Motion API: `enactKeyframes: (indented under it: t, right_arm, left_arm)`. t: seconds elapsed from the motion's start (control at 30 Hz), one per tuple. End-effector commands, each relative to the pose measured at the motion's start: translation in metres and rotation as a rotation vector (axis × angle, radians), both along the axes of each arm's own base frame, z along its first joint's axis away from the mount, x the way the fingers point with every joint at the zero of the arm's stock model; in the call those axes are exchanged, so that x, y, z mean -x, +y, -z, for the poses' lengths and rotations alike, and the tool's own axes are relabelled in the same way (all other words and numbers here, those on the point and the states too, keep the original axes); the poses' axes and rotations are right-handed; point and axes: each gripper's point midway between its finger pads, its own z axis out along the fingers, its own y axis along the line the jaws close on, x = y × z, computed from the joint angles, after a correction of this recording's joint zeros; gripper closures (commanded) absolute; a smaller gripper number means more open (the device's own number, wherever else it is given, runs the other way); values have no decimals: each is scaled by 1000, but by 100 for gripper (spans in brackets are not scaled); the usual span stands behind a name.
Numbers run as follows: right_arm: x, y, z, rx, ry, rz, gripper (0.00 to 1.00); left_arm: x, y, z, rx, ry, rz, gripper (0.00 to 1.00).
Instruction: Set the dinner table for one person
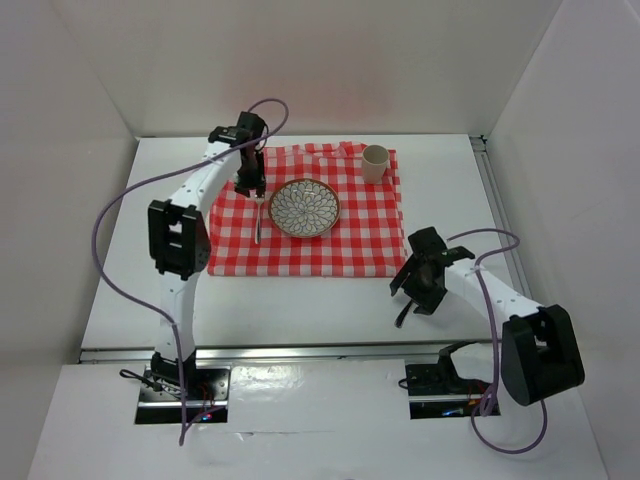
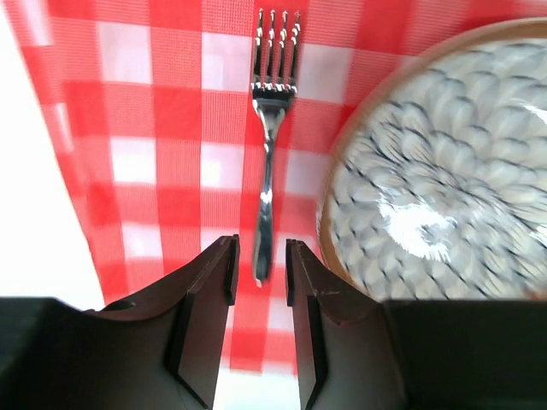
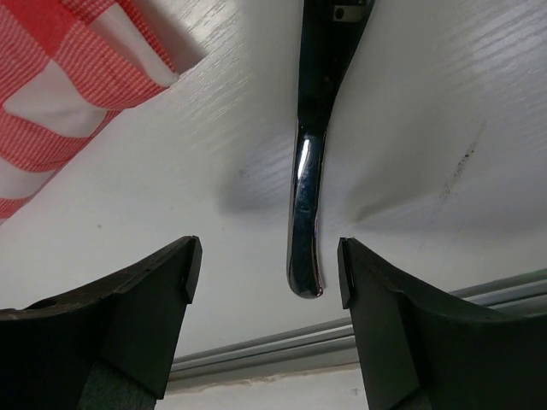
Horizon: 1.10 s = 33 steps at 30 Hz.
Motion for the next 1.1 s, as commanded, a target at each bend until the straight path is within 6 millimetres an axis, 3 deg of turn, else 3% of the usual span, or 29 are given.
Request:
enactKeyframes:
  t: [0.0,0.03,0.07,0.1,0.17,0.27,0.53,0.57,0.6,0.8,0.87,0.93,1.07]
  right_arm:
    - [-7,-8,10,45,-5,-3,24]
    - [-7,-8,10,45,-5,-3,26]
    - [-10,-7,11,44,-9,-3,28]
    - [-13,-8,11,42,-18,6,31]
    - [-11,-11,15,53,-10,8,33]
    - [-9,-13,24,70,26,18,39]
    - [-10,-8,41,58,86,39,41]
    - [-11,-5,42,47,86,37,44]
    - [-13,-5,44,43,73,37,54]
    - [-10,-5,53,45,88,45,84]
    - [-6,-10,50,67,95,60,95]
    - [-13,-15,36,88,56,78,99]
    - [-27,-25,-1,142,-45,74,100]
  left_arm:
    - [19,-5,-66,99,-117,-7,54]
    - [23,-4,-75,104,-137,-7,54]
    - [30,-2,-97,117,-186,-5,53]
    - [38,0,-96,109,-178,4,53]
    - [44,2,-114,119,-216,6,53]
    - [54,1,-126,138,-221,16,53]
    - [71,-7,-154,208,-261,53,53]
    - [73,-8,-158,218,-269,58,53]
    - [74,-8,-162,220,-278,59,53]
    - [78,-7,-161,218,-269,58,53]
    - [78,-7,-161,218,-269,58,53]
    - [78,-7,-161,218,-269,58,53]
    - [79,-8,-161,225,-267,63,53]
